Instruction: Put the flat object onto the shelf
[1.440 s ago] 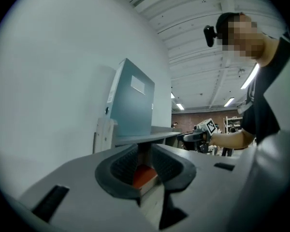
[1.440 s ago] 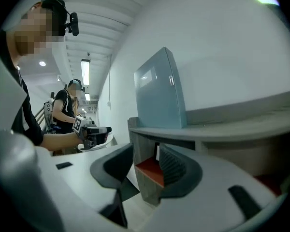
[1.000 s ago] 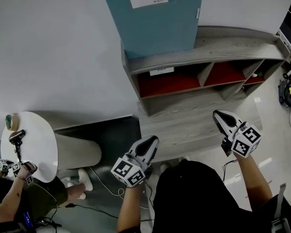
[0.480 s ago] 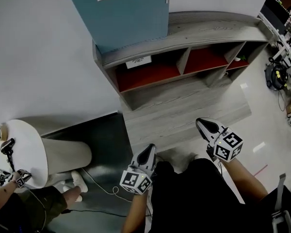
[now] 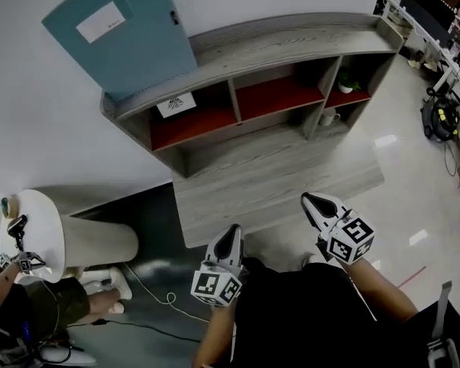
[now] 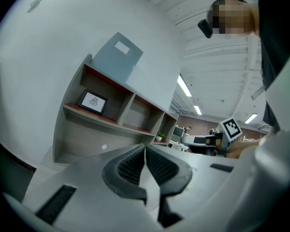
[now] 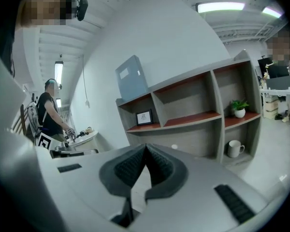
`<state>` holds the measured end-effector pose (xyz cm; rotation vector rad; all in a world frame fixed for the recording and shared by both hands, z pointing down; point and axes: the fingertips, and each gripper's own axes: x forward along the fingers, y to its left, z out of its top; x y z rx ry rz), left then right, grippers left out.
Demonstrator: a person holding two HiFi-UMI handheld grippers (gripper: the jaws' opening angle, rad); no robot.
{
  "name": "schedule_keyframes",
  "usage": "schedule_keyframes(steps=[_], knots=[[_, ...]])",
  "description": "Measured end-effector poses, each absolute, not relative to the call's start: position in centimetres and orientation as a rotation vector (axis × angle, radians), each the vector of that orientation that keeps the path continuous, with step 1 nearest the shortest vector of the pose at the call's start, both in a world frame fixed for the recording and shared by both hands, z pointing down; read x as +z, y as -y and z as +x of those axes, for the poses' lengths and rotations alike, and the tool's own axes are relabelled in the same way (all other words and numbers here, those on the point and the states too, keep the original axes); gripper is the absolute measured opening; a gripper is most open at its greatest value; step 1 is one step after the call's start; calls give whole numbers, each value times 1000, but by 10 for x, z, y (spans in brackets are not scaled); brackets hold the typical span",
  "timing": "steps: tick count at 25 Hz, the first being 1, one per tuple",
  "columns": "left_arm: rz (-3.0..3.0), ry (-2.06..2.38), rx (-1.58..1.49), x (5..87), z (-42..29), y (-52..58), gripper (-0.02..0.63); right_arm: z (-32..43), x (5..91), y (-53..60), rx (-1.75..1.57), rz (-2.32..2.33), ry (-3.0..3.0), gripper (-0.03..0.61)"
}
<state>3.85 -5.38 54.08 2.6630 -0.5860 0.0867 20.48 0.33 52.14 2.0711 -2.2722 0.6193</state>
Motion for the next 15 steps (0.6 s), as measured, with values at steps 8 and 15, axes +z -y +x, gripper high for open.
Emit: schedule_keyframes(steps=[8, 15], knots=[[2811, 690, 197, 540, 119, -52, 17, 283, 524, -96, 489, 2067, 2269, 0], [2794, 695, 127, 521, 176, -116, 17, 348, 520, -155, 409, 2083, 2256, 0]])
